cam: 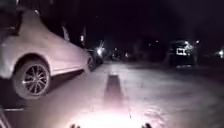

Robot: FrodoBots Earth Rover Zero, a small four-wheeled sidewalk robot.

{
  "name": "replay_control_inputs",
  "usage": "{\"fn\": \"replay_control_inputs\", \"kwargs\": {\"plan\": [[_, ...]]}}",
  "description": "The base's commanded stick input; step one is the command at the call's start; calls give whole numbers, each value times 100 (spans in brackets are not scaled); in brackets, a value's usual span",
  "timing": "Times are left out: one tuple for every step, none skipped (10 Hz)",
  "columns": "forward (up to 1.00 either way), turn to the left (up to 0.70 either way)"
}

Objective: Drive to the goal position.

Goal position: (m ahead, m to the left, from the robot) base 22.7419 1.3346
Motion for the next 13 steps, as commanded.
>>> {"fn": "replay_control_inputs", "kwargs": {"plan": [[85,0],[85,0],[85,0],[85,0],[85,-16],[85,-34],[85,-34],[85,-34],[85,-31],[85,-20],[85,0],[85,0],[85,0]]}}
